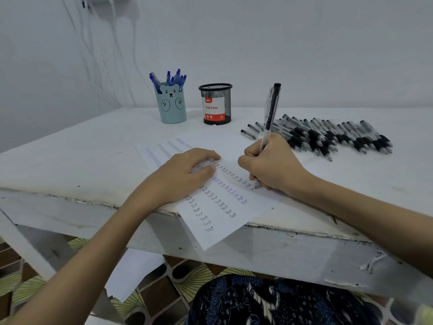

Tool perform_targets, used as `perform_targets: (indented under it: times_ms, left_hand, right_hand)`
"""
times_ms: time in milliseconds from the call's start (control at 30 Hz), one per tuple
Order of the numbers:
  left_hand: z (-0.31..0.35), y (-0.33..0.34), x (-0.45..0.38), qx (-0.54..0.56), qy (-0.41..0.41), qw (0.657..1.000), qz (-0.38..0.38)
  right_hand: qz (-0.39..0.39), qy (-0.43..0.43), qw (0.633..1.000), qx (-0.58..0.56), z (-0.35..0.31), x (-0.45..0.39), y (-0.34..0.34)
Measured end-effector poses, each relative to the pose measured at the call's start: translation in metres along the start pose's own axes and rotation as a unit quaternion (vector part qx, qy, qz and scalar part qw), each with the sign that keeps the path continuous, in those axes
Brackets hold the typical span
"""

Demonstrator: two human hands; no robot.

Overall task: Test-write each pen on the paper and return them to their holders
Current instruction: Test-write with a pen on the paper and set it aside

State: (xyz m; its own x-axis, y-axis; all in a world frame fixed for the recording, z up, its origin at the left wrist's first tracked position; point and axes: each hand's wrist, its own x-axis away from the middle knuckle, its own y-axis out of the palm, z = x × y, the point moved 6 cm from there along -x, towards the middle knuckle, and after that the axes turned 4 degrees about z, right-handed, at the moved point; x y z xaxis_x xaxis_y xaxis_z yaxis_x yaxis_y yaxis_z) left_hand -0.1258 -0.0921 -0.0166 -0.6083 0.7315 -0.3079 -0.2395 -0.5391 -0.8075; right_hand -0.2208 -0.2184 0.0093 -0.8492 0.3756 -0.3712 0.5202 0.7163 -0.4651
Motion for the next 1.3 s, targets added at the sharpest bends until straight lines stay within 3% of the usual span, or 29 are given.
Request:
perform_targets:
  times_ms: [567,733,833,1300]
  left_hand:
    - [0.000,0.000,-0.001,-0.006,-0.005,1.000,0.002]
    - [-0.008,-0.005,0.000,-0.117,-0.056,0.991,0.042]
    - [-0.008,-0.008,0.002,-0.151,-0.072,0.984,0.058]
    - [-0.006,-0.007,0.003,-0.111,-0.068,0.990,0.047]
  right_hand:
    - [0.046,0.015,0.999,-0.002,0.007,-0.002,-0.003]
    - [0.041,0.142,0.982,-0.122,0.018,-0.006,-0.010]
    - [0.044,0.163,0.974,-0.151,0.019,-0.009,-0.014]
    - [0.047,0.171,0.965,-0.193,0.027,-0.012,-0.021]
